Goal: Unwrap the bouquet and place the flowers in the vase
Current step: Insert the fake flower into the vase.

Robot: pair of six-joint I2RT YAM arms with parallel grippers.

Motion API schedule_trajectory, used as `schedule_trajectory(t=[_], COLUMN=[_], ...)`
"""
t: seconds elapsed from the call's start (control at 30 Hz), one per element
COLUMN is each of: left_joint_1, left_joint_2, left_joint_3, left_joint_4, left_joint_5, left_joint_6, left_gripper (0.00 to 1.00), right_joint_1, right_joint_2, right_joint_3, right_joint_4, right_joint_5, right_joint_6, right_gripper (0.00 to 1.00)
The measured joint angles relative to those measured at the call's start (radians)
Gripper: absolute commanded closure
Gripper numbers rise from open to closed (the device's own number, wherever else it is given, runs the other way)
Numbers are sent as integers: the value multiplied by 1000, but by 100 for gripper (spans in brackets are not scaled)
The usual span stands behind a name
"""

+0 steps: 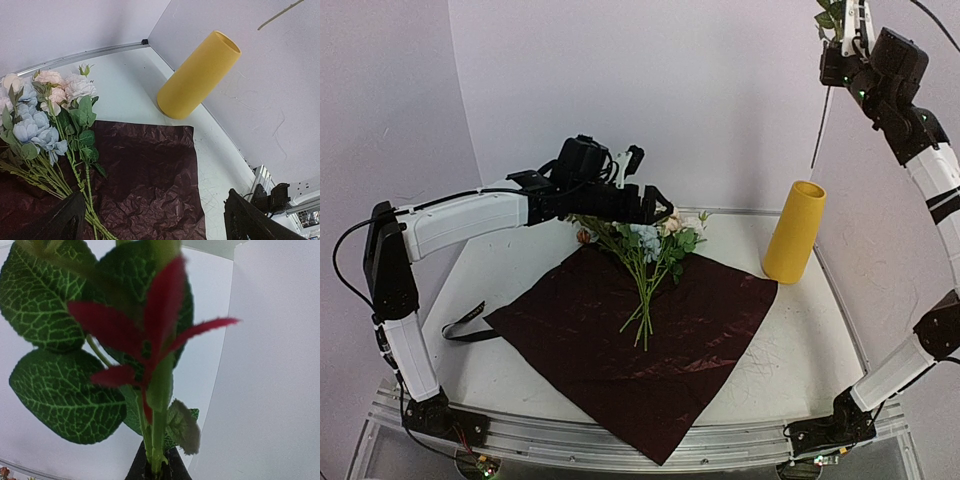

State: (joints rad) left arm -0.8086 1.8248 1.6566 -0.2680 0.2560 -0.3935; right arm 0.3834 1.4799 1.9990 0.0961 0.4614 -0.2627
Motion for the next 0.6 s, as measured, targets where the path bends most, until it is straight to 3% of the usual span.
schedule_trajectory(t=[0.6], left_joint_1=[0], left_joint_2=[3], left_joint_3=[13], left_joint_4=[7], left_joint_5=[7], left_joint_6=[1], left_gripper=[3], right_joint_1=[-114], right_joint_2=[-14], right_joint_3=[-218], right_joint_4=[82], right_joint_5=[15], right_joint_6=[73], right_gripper=[100])
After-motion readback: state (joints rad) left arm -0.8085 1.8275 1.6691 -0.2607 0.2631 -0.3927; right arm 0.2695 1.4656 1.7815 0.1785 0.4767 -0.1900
